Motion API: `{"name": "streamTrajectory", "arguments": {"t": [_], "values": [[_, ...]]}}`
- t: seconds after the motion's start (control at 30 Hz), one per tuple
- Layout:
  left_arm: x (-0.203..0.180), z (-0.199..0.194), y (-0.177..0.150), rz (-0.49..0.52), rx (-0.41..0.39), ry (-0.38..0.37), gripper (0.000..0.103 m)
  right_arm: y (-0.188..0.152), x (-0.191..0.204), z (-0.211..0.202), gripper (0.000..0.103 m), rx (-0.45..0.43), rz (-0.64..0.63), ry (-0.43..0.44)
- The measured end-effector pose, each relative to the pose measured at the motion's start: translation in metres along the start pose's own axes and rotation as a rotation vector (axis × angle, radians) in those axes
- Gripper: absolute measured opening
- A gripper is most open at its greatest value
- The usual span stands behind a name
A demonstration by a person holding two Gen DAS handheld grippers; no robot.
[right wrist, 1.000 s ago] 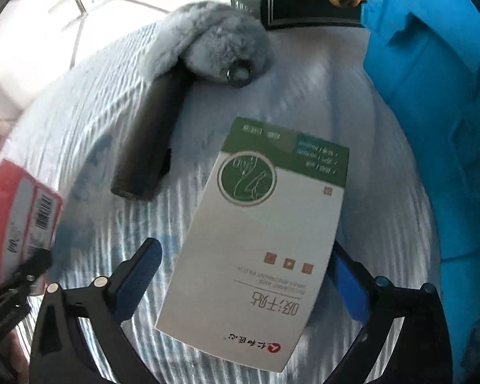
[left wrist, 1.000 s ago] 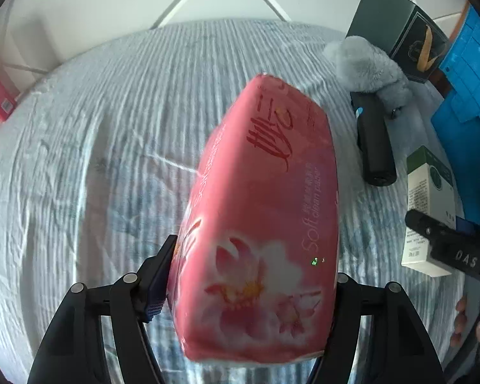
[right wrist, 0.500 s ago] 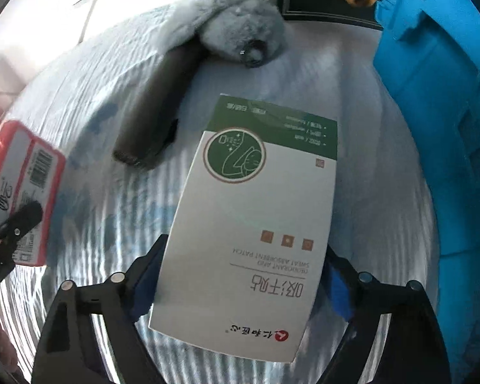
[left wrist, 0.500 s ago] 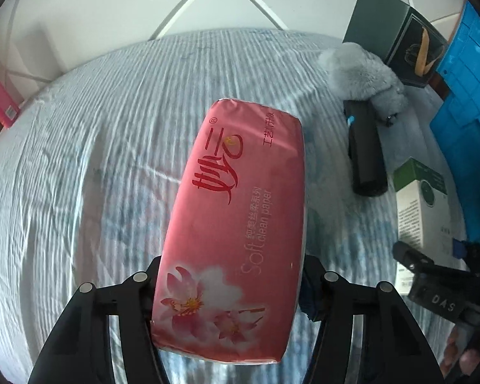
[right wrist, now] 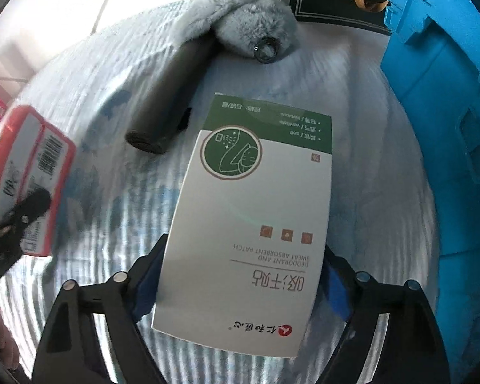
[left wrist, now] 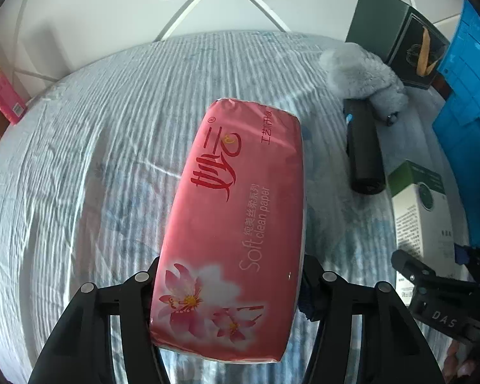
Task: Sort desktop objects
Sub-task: 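Lift tissue pack and patch box and carry both toward the blue crate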
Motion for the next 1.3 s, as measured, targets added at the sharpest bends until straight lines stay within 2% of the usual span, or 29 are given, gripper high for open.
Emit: {"name": "streamTrajectory", "arguments": {"t": [0.17,0.33,0.57,0.73,0.93,1.0,1.13,1.17,1.3], "values": [[-0.006,-0.014,-0.008,0.002,-0.013,-0.017,0.058,0.001,0.001,-0.023,0.079,-0.038,0.006,0.006],[-0.01,-0.033,-0.025,-0.005,-0.016,-0.032,0.058,-0.013,0.009,-0.039,0.077,-0.035,-0.024,0.009],[-0.013,-0.033,-0.048,-0.021,0.027,-0.031,0.058,-0.04,0.019,-0.03,0.078,0.032,-0.027,0.029],[-0.01,-0.029,-0.045,-0.039,0.042,-0.029,0.058,-0.032,0.021,-0.03,0.078,0.049,0.04,0.069],[-0.014,-0.019,-0.035,-0.03,0.042,-0.043,0.059,-0.019,0.035,-0.024,0.078,0.099,0.044,0.076],[-0.015,-0.016,-0.034,-0.026,0.046,-0.047,0.059,-0.015,0.039,-0.023,0.08,0.115,0.045,0.078],[-0.015,-0.015,-0.034,-0.025,0.045,-0.058,0.059,-0.007,0.049,-0.02,0.095,0.135,0.053,0.086],[-0.014,-0.015,-0.034,-0.026,0.046,-0.06,0.059,-0.005,0.051,-0.021,0.103,0.129,0.06,0.092],[-0.014,-0.016,-0.034,-0.028,0.041,-0.061,0.059,0.002,0.056,-0.018,0.103,0.103,0.074,0.074]]}}
Point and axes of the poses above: each gripper's, at about its wrist camera, not at the fingertips, and z roughly the way its jaws point, x to its left, y to its top, the point moved 3 cm from there along z, roughly the way its jaws point, and after that the axes turned 14 degrees about -y, right-handed, at the moved point
